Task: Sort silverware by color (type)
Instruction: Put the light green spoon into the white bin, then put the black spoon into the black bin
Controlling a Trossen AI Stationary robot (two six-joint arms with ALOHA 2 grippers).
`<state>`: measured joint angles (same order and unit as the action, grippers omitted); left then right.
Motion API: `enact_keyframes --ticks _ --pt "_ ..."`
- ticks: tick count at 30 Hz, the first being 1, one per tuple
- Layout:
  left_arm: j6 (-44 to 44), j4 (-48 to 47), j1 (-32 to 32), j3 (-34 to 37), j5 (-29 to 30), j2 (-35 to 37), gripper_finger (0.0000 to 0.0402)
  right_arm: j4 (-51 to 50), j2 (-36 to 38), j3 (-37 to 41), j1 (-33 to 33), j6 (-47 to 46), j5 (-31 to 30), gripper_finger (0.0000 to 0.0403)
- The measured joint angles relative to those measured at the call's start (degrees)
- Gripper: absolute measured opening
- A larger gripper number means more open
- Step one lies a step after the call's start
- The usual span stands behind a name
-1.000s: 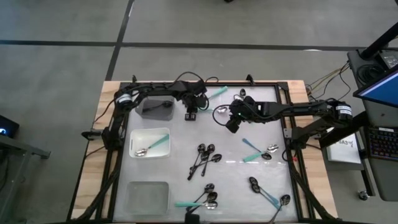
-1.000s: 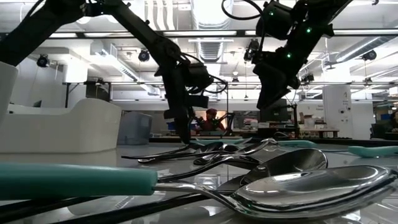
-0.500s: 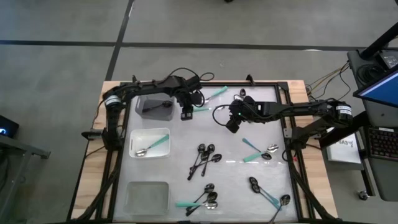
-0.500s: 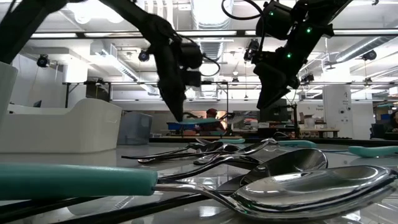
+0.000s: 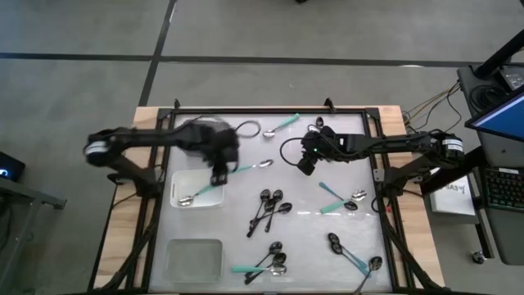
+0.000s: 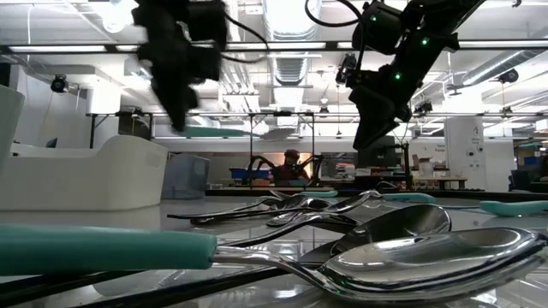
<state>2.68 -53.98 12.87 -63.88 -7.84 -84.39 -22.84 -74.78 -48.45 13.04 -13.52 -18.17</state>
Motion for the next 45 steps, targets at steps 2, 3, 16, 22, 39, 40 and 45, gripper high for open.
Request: enact_keyframes --ticks 2,3,16,22,39,40,45 --pt "-5.2 -0.1 -2.9 4.2 1.2 4.7 0.0052 0.8 0.0 0.0 0.0 0.0 0.0 0.0134" --pt "-7.5 -0.1 -4.3 5.9 1.2 7.2 0.0052 1.5 0.0 0.0 0.0 0.0 0.1 0.0134" --pt "-32.0 -8.4 -17.8 21.2 8.3 28.9 0.0052 4.3 0.0 0.0 0.0 -3.0 0.1 0.0134" --pt "-34.6 -9.2 -18.2 26.2 8.9 32.8 0.0052 4.3 0.0 0.0 0.0 -4.4 0.1 0.0134" --pt "-39.4 -9.5 -18.2 26.8 8.4 32.9 0.0144 5.0 0.0 0.0 0.0 -4.5 0.1 0.0134" --pt "-38.8 -8.6 -18.2 26.3 8.5 32.9 0.0144 5.1 0.0 0.0 0.0 -4.5 0.1 0.0134" --pt "-33.9 3.3 -18.2 23.1 8.8 32.4 0.0136 5.6 0.0 0.0 0.0 -4.5 0.1 0.0134"
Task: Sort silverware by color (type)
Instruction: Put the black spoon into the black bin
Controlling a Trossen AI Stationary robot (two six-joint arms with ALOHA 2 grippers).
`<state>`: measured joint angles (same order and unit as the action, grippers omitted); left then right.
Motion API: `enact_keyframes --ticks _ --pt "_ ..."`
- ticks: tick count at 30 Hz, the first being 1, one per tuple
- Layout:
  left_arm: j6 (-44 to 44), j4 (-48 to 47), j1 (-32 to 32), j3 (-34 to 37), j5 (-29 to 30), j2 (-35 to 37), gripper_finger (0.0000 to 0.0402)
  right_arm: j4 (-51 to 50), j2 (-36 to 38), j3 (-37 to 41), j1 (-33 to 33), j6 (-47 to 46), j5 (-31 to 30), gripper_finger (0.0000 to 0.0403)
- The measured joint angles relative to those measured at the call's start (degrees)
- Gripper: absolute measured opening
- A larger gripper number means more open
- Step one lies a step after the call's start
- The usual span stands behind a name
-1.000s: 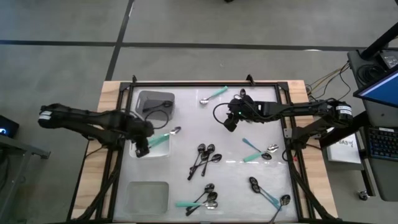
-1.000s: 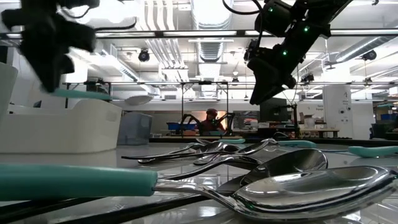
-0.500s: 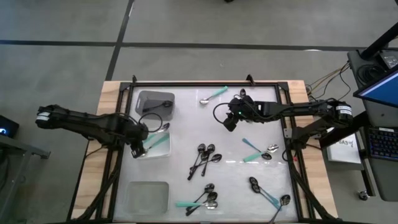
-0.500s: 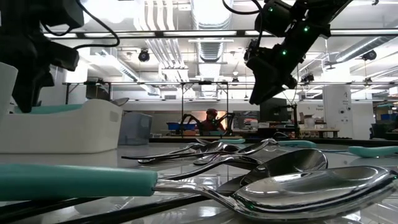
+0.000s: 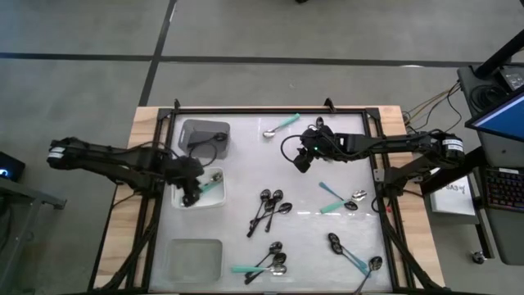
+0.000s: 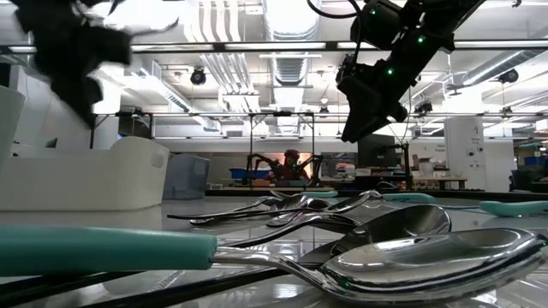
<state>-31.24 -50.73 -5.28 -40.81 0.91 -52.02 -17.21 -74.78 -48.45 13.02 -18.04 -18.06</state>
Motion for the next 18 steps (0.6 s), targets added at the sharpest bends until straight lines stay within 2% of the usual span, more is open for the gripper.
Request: enact_keyframes --ticks 3,7,9,13,18 --pt "4.4 8.5 0.0 -1.8 2.3 -1.5 0.0128 0.0 0.0 0.0 0.0 0.0 0.0 0.0134" --pt "8.7 16.2 0.0 -2.4 13.6 -5.6 0.0125 0.0 0.0 0.0 -0.2 1.2 0.3 0.0134" --pt "9.6 20.3 0.2 -2.4 17.2 -8.5 0.0125 0.0 0.0 0.0 -0.2 2.6 0.3 0.0134" --pt "9.5 28.3 0.1 -2.5 17.9 -15.3 0.0125 -0.1 0.0 0.0 -0.2 4.1 0.3 0.0134" --pt "5.0 31.2 0.1 -5.6 17.9 -25.6 0.0125 -0.3 0.0 0.0 -0.1 4.6 0.3 0.0134"
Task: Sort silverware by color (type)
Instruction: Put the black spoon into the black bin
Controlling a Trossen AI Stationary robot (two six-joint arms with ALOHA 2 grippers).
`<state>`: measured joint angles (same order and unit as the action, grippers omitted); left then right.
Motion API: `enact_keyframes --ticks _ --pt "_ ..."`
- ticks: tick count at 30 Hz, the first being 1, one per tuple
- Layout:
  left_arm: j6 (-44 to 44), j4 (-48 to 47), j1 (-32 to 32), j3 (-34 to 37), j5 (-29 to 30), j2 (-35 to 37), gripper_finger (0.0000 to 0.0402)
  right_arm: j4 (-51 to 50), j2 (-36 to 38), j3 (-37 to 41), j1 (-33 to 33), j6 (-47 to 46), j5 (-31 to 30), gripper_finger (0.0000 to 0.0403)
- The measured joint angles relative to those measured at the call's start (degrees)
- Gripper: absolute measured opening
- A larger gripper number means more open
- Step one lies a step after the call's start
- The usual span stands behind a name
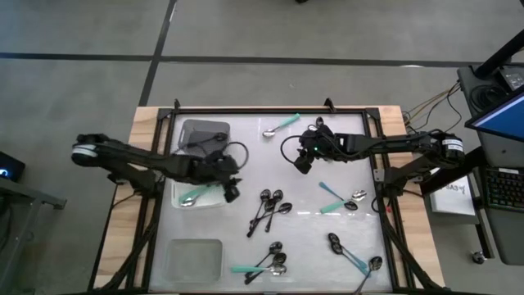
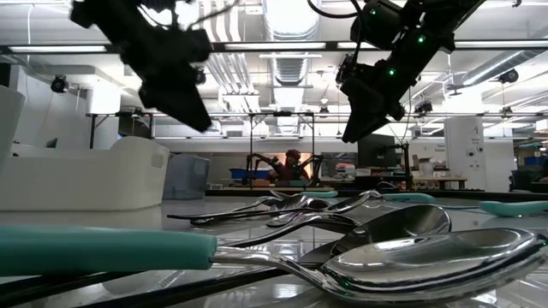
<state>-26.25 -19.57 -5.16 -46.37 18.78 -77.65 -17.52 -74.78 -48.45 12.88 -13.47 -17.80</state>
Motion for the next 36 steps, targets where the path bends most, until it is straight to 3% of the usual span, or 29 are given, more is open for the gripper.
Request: enact_keyframes --ticks 11,16,36 --pt "2.3 -6.0 -0.1 -14.5 -3.6 -18.9 0.0125 -2.8 0.0 0.0 0.0 -2.9 0.2 0.0134" --pt "-3.7 -5.9 -0.4 -17.2 -3.9 -24.5 0.0125 -4.7 0.0 0.0 0.0 -6.0 0.2 0.0134" --pt "-19.4 -5.4 -8.4 -19.2 0.2 -26.2 0.0125 -9.3 0.0 0.0 -0.1 -9.9 0.4 0.0134"
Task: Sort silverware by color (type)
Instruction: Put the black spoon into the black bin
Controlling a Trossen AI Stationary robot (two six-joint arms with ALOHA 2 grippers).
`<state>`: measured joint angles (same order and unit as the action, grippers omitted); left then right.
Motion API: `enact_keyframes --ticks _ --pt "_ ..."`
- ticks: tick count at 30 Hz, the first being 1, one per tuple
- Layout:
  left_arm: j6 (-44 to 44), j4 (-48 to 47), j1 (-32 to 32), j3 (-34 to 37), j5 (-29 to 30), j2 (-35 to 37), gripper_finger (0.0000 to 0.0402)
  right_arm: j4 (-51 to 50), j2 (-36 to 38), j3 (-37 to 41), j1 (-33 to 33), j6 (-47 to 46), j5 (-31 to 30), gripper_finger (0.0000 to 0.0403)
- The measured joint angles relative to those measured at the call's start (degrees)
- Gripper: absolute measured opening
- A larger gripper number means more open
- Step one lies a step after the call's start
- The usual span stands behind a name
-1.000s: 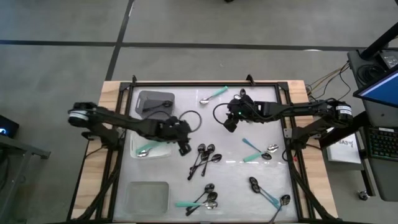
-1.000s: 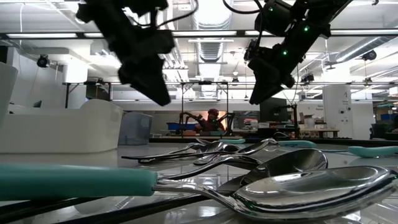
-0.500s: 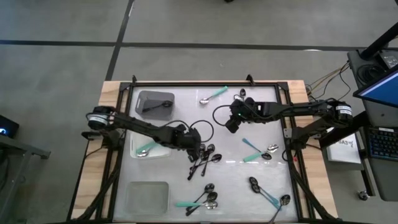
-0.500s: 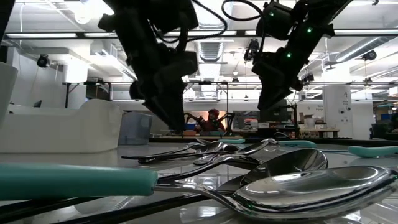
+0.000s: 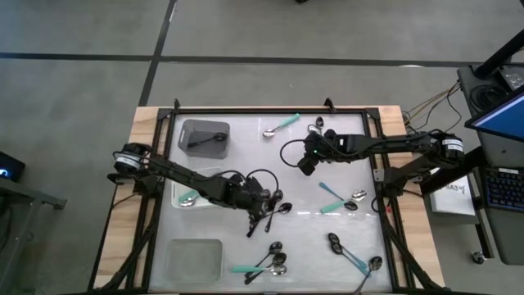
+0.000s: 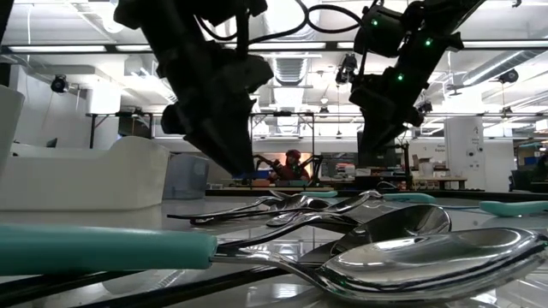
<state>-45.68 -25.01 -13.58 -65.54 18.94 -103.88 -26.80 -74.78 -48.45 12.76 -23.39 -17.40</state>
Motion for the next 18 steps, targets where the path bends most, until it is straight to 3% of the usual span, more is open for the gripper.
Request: enact_keyframes --ticks 11,18 --pt "-5.5 2.9 -1.0 0.0 0.1 -0.5 0.0125 -0.3 0.0 0.0 -2.0 -2.2 0.0 0.0134" --pt "-7.8 5.6 -2.4 -0.1 -0.3 -6.2 0.0125 -0.3 0.0 0.0 -2.4 -2.1 -0.2 0.0134"
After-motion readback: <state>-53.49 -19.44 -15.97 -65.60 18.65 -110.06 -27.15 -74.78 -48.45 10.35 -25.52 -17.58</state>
